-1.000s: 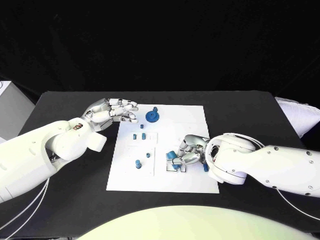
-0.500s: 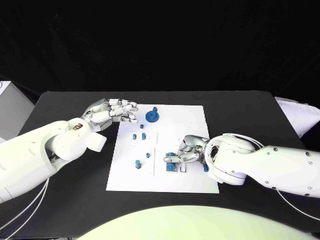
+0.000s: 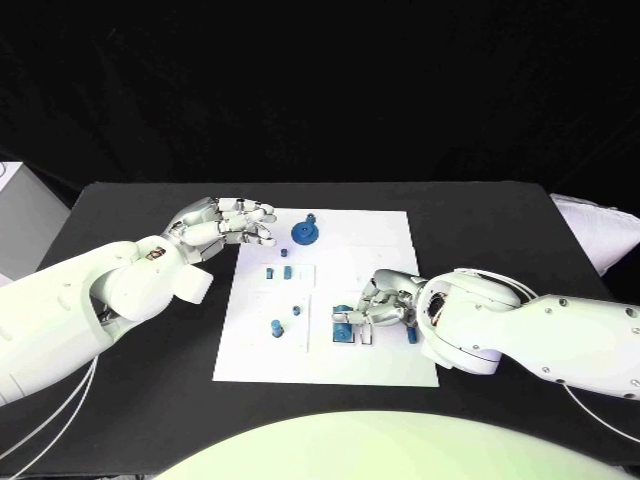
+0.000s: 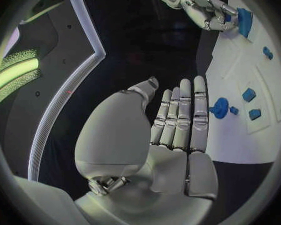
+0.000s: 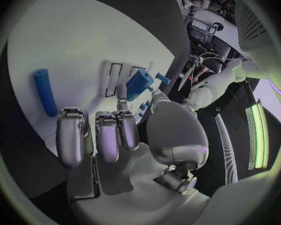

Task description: Assemble the parts on the task board

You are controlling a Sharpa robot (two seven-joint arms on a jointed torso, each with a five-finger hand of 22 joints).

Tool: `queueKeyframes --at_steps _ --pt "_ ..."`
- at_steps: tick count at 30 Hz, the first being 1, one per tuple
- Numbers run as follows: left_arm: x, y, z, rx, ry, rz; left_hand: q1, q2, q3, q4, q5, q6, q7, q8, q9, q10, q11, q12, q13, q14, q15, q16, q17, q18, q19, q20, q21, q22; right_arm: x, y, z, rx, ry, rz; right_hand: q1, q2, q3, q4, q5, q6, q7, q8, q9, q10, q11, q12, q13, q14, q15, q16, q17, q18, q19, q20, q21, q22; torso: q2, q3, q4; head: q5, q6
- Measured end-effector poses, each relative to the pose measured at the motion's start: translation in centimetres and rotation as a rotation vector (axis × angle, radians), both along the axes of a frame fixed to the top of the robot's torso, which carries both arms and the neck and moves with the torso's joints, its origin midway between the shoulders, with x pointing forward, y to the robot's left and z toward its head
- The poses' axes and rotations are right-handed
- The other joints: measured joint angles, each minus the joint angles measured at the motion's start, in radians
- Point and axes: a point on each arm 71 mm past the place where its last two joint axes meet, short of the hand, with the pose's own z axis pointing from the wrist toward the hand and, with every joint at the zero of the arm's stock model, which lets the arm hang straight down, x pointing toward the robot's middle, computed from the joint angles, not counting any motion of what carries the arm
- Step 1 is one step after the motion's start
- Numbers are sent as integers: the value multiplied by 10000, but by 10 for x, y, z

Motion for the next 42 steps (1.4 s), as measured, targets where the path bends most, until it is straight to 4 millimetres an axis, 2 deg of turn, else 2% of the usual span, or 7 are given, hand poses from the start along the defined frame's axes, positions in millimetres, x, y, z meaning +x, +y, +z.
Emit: queueKeyframes --at_steps 3,9,11,14,17,28,42 --pt "0 0 0 5 4 2 0 0 0 0 0 0 0 0 0 0 0 0 -1 -37 37 -39 0 0 0 0 0 -10 0 -6 2 152 -167 -92 545 57 0 0 251 -4 1 25 10 0 0 -59 0 0 0 0 0 0 0 0 -61 0 0 0 -1 9 0" --pt "0 0 0 14 12 4 0 0 30 29 0 0 0 0 0 0 0 0 -1 -37 36 -39 14 0 0 0 0 -10 0 -15 8 746 -721 -41 1873 -318 -53 -81 491 -146 7 67 13 0 0 -194 -1 0 0 0 0 -1 0 0 -139 -1 -4 0 -5 25 0" --pt "0 0 0 17 15 5 0 0 30 29 0 0 0 0 0 0 0 0 -1 -37 36 -39 14 0 0 0 0 -10 0 -15 10 1066 -982 109 2467 -294 -38 -96 208 -99 -41 197 54 -25 -25 -27 -1 -16 -17 0 0 0 0 0 -139 -1 -3 0 -5 34 0" --pt "0 1 0 24 21 9 0 0 30 29 0 0 0 0 0 0 0 0 -2 -37 36 -39 13 0 0 0 0 -9 -1 -13 14 1570 -1319 402 3524 -201 286 -277 -759 -20 -119 295 57 2 -109 234 0 17 -94 0 0 -1 0 0 -77 -2 -2 1 -7 41 0" --pt "0 0 -1 26 27 4 0 0 29 29 0 0 0 0 0 0 0 0 -1 -36 36 -39 13 1 0 0 0 -9 -1 -10 18 2031 -1595 694 4042 -305 464 -374 -900 64 -202 397 70 -44 -163 391 0 -20 -131 28 0 0 2 -74 4 -2 -1 1 -8 36 0" --pt "0 0 -1 36 48 -9 50 49 30 29 0 0 0 0 0 0 0 -1 -2 -36 36 -39 25 -1 0 0 0 -21 -6 -3 12 2478 -1785 1213 5251 -633 1308 -357 -1018 546 -569 1107 547 -31 -502 1047 -1 -1 -398 86 0 -95 -23 -314 219 -4 4 -11 5 26 0" --pt "0 0 -1 42 67 -34 50 49 30 29 0 0 0 0 0 0 0 -37 -4 -36 36 -39 23 1 0 0 0 -21 -10 10 8 1810 -2414 1849 5904 -1349 3201 -127 -1116 673 -592 1186 671 3 -537 1047 5 -2 -470 145 0 -159 2 -361 659 -5 7 -14 12 29 0"
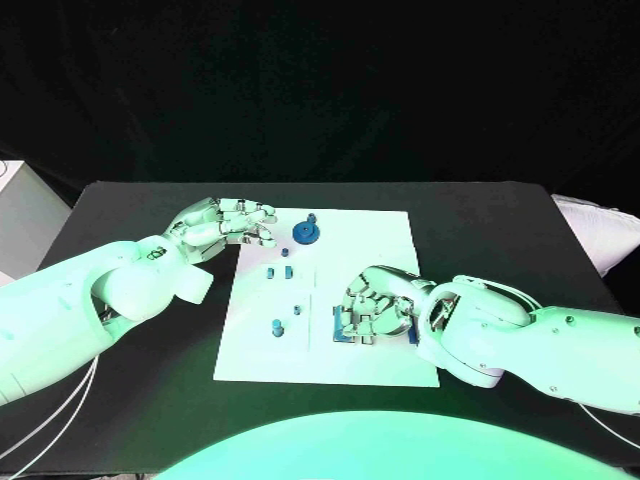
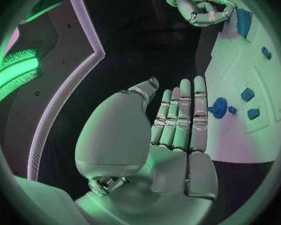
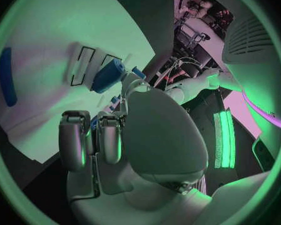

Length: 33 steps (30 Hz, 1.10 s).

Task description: Assemble the parts on the task board

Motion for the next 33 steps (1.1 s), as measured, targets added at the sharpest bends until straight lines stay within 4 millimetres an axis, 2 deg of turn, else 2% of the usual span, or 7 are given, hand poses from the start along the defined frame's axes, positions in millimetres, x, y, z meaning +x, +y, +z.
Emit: queueKeyframes --at_steps 4,5,9,15,26,33 --pt "0 0 0 -1 6 -14 0 0 0 0 0 0 0 0 0 0 0 0 0 0 0 0 0 0 0 0 0 0 -1 4 1 -136 -269 147 -65 -64 200 -9 -58 46 24 0 7 0 0 0 0 0 0 0 0 0 0 0 40 -1 0 2 -5 3 0" --pt "0 0 0 -1 8 -18 0 0 0 0 0 0 0 0 0 0 0 0 0 0 0 0 -1 -1 0 0 0 0 -1 5 1 -173 -345 175 -81 -155 330 -10 -59 47 23 1 14 0 0 0 -1 0 0 0 0 0 0 0 40 -1 0 3 -6 3 0" --pt "0 0 0 -1 13 -29 0 0 0 0 0 0 0 0 0 0 0 0 0 0 0 0 -1 -1 0 0 0 0 -3 6 -2 -415 -567 231 -118 -252 715 -23 -147 77 -6 4 36 0 0 0 -1 0 1 0 0 0 0 0 125 -1 1 6 -6 3 0" --pt "0 0 0 7 21 -33 0 0 0 0 0 0 0 0 0 0 0 0 8 0 -1 0 17 -1 0 0 0 -10 -2 4 -3 -675 -833 217 -384 -517 1511 -108 -267 76 -6 75 122 0 1 0 -2 0 1 -1 0 1 0 1 163 7 1 9 -5 2 0" --pt "0 1 0 30 38 -34 0 0 0 0 0 0 0 0 0 0 0 0 8 0 0 0 16 -1 0 0 0 -9 -2 3 -5 -804 -604 593 -457 -590 1702 -134 -327 75 -5 113 138 0 1 0 -4 0 1 -5 0 1 -1 2 162 6 -2 8 -12 12 0" --pt "0 1 0 35 52 -49 0 0 0 0 0 0 0 0 0 0 0 0 7 0 -1 0 14 -1 0 0 0 -9 -2 4 -7 -746 -458 718 -549 -674 1925 -132 -387 4 57 114 157 0 1 0 -5 0 1 -6 0 1 -1 2 18 5 -2 5 -9 12 0"
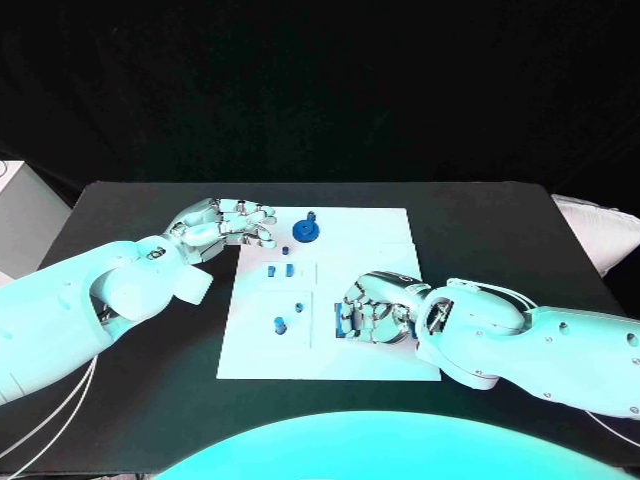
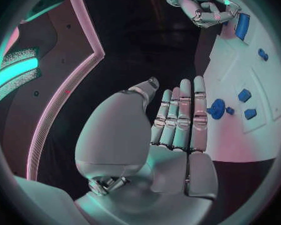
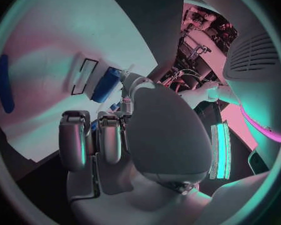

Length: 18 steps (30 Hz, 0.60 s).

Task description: Assemble the parts on the task board

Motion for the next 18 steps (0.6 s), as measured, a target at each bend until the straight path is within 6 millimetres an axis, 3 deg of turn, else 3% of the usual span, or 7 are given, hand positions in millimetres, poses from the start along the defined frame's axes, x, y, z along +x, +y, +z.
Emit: queueKeyframes --at_steps 4,6,8,10,13,18 --pt "0 0 0 2 5 -8 0 0 0 0 0 0 0 0 0 0 0 0 0 0 0 0 0 0 0 0 0 0 0 -1 0 137 13 -76 -209 -35 220 -30 0 -136 -1 -57 -8 0 0 0 0 0 0 0 0 -1 0 0 -97 0 -2 -4 0 -4 0" --pt "0 0 0 2 7 -12 0 0 0 0 0 0 0 0 0 0 0 0 -1 0 0 0 -1 0 0 0 0 0 1 -4 1 342 -34 -242 -424 -80 344 -46 127 -406 117 -282 -118 -21 49 -159 0 -4 5 0 0 0 0 0 -243 -1 -4 -5 1 -5 0" --pt "0 0 0 1 8 -16 0 0 0 0 0 0 0 0 0 0 0 0 -1 0 0 0 -1 -1 0 0 0 0 1 -8 3 611 -88 -461 -630 -46 356 -57 224 -622 262 -473 -181 -25 188 -237 -1 -6 140 -1 0 0 0 0 -278 -1 -4 -5 1 -1 0" --pt "0 0 0 -2 9 -21 0 0 0 0 0 0 0 0 0 0 0 0 -1 0 0 0 -1 0 0 0 0 0 2 -15 6 1038 -135 -784 -882 -66 266 -121 367 -868 439 -704 -252 -18 331 -245 -1 3 232 -1 0 1 1 124 -330 -1 -5 -5 1 2 0" --pt "0 0 0 3 14 -17 0 0 0 0 0 0 0 0 0 0 0 0 -1 0 0 0 -1 0 0 0 0 1 3 -23 11 1546 -142 -1185 -1243 -78 1 -99 670 -1044 552 -911 -278 -18 414 -245 -1 -18 345 -1 0 1 -1 185 -329 -2 -11 -4 -4 -4 0" --pt "0 0 -1 8 18 -5 0 0 0 0 0 0 0 0 -3 0 0 0 -2 0 0 0 3 0 0 0 -26 -2 10 -45 26 2324 -142 -2052 -1701 -31 -368 28 782 -1172 679 -1173 -318 -2 501 -245 -2 -17 413 -1 0 0 0 256 -384 -3 -15 -2 -17 -53 0"
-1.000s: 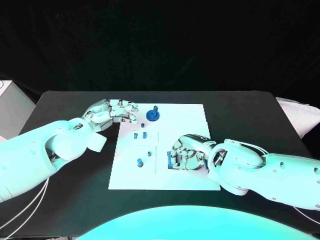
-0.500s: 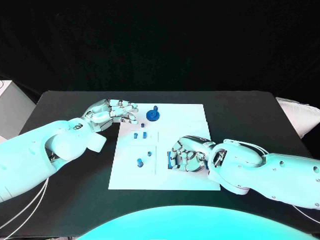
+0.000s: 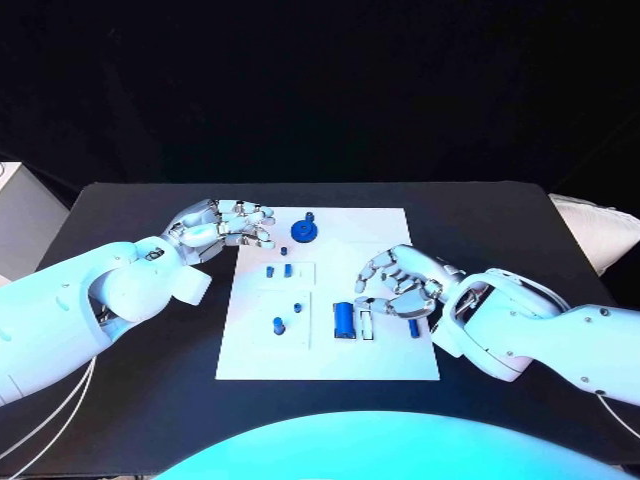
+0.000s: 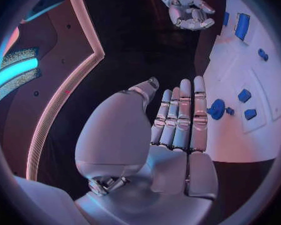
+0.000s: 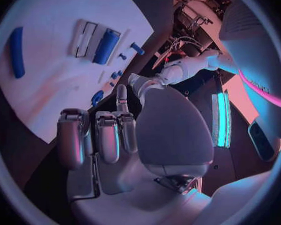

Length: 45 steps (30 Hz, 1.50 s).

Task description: Assemble the parts on the task board

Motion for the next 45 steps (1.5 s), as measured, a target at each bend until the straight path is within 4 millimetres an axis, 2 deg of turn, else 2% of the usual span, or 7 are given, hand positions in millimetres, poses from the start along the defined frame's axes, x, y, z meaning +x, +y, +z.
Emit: queueKeyframes --at_steps 3,6,9,13,18,29,45 --pt "0 0 0 -2 0 0 0 0 0 0 0 0 0 0 -8 0 0 0 0 0 0 0 19 0 0 0 -22 -13 7 -20 6 163 46 -618 -114 101 -153 42 0 -185 76 -217 -62 -18 91 -66 0 31 43 0 0 0 -16 91 0 0 -4 -3 -12 -44 0" --pt "0 -1 0 -9 -1 -1 0 0 0 0 0 0 0 0 -8 0 0 0 -1 0 0 0 19 0 0 0 -22 -12 13 -42 6 21 164 -1182 -419 22 -449 108 0 -239 130 -428 -143 -23 155 -182 0 17 128 -43 0 1 0 141 -230 -1 -11 -10 -25 -83 0" --pt "0 -1 0 -26 -7 -12 0 0 0 0 0 0 0 0 -8 0 0 0 -1 0 0 0 18 1 0 0 -22 -12 14 -60 5 -280 352 -1520 -798 13 -1029 131 278 -206 111 -546 -193 -16 161 -182 5 17 128 -79 0 1 -19 161 -274 -1 -16 -23 -32 -124 0" --pt "0 -2 0 -34 -5 -16 -39 39 0 0 0 0 0 0 -8 0 0 0 16 0 0 0 33 0 61 15 -21 -21 9 -76 2 -784 713 -1642 -900 113 -1955 142 288 157 24 -612 -204 -14 163 -221 8 17 128 -79 0 1 -19 161 -312 -1 -16 -27 -37 -193 0" --pt "-1 -2 -2 -40 35 -17 -39 39 0 0 0 0 0 0 -8 0 0 0 21 0 0 0 50 0 74 2 -21 -24 -1 -86 -3 -1631 1109 -1536 -697 476 -2760 162 288 384 -67 -612 -186 -16 85 -259 7 17 128 -79 4 2 -19 160 -312 -2 -14 -27 -49 -278 0" --pt "-2 -2 -4 -40 73 -19 -40 39 0 0 0 0 0 0 -7 0 0 0 27 0 0 0 49 0 74 2 -21 -23 -15 -86 -16 -3169 1296 -1264 -882 767 -3852 205 391 622 -155 -611 -151 -17 15 -309 5 20 51 -117 7 1 -14 155 -342 -3 -9 -35 -30 -418 0" --pt "-3 0 -4 -16 76 -4 -40 39 0 0 0 0 0 0 -7 38 37 1 26 0 0 0 64 0 73 1 -21 -33 -17 -76 -33 -4387 1064 -1195 -1103 987 -4193 220 483 669 -203 -572 -123 -17 15 -349 3 -17 15 -117 6 2 20 120 -342 4 -7 -46 -18 -353 0"
